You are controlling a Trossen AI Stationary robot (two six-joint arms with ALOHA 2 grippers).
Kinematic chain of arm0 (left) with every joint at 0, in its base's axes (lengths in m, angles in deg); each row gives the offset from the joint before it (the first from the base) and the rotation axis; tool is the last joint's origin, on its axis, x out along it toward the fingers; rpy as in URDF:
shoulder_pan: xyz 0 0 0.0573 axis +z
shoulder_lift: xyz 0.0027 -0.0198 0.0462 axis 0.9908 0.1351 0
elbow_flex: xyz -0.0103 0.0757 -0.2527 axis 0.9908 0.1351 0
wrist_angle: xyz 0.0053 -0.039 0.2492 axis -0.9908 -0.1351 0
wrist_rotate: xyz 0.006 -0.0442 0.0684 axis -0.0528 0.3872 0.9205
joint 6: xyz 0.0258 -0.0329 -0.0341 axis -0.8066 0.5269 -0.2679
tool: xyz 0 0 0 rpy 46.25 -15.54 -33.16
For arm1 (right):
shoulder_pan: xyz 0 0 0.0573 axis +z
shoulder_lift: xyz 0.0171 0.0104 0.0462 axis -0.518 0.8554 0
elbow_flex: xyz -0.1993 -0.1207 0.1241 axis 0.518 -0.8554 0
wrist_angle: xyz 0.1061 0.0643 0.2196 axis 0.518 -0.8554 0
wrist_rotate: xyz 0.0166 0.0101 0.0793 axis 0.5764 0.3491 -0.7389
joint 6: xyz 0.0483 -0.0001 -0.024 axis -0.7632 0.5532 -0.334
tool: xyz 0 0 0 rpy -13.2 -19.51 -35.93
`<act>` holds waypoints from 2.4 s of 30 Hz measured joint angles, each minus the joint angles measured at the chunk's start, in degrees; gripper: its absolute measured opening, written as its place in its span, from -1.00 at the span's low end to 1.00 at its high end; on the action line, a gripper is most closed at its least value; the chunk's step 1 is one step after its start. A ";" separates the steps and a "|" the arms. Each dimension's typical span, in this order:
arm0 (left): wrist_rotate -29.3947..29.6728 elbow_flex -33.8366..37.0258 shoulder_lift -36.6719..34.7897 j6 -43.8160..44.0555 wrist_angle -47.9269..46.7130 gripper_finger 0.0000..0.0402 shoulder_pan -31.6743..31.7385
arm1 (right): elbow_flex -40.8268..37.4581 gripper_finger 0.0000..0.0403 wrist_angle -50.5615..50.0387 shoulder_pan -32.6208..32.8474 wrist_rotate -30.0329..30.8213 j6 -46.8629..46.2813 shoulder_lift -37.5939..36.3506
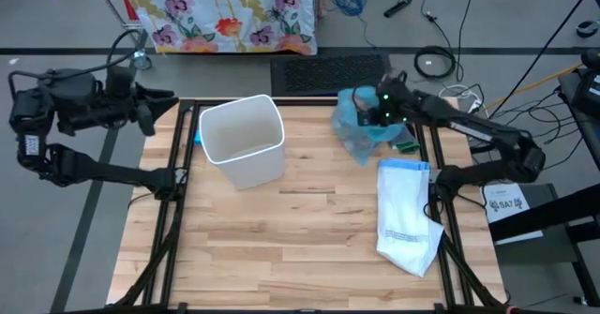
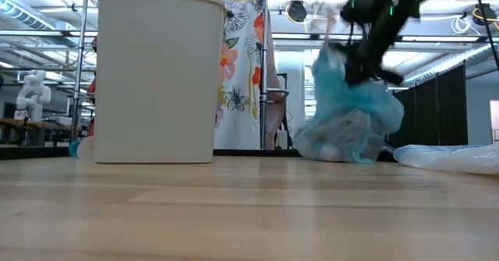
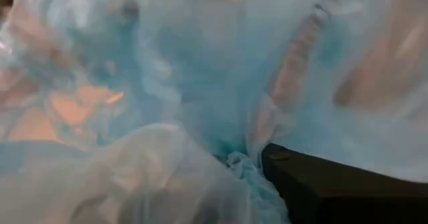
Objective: Place trash/remove bag and relplace
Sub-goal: Remove the blue trash bag from the white trash bin
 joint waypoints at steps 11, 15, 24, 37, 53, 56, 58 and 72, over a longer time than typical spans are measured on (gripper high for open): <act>-1.45 0.04 2.76 4.61 -3.36 -0.28 -0.07 | -8.52 -1.00 12.96 -4.83 -10.65 -0.24 17.14; -1.74 0.04 2.70 5.15 -3.40 -0.28 -0.07 | -8.42 -1.00 13.33 -3.74 -11.82 -0.36 23.12; -1.78 0.04 2.11 6.11 -3.55 -0.28 -0.07 | -8.72 -0.89 17.20 -3.32 -11.18 -1.35 19.67; -1.78 0.04 2.19 5.34 -4.32 -0.28 -0.07 | -8.69 -0.13 9.01 -4.49 -9.91 -1.60 7.13; -1.78 0.04 2.17 2.54 -4.33 -0.28 -0.07 | -8.60 0.02 -6.25 -4.65 -15.55 -0.55 -7.81; -1.78 0.04 2.17 2.52 -4.32 -0.28 -0.07 | -8.58 -0.01 -12.67 -4.79 -13.64 1.26 -7.92; -1.78 0.02 2.17 2.50 -4.32 -0.28 -0.07 | -8.59 -0.03 -16.77 -4.80 -11.32 1.79 -7.92; -1.78 0.02 2.17 2.63 -4.32 -0.28 -0.07 | -5.45 -0.05 -22.32 -4.77 -8.15 4.10 -10.64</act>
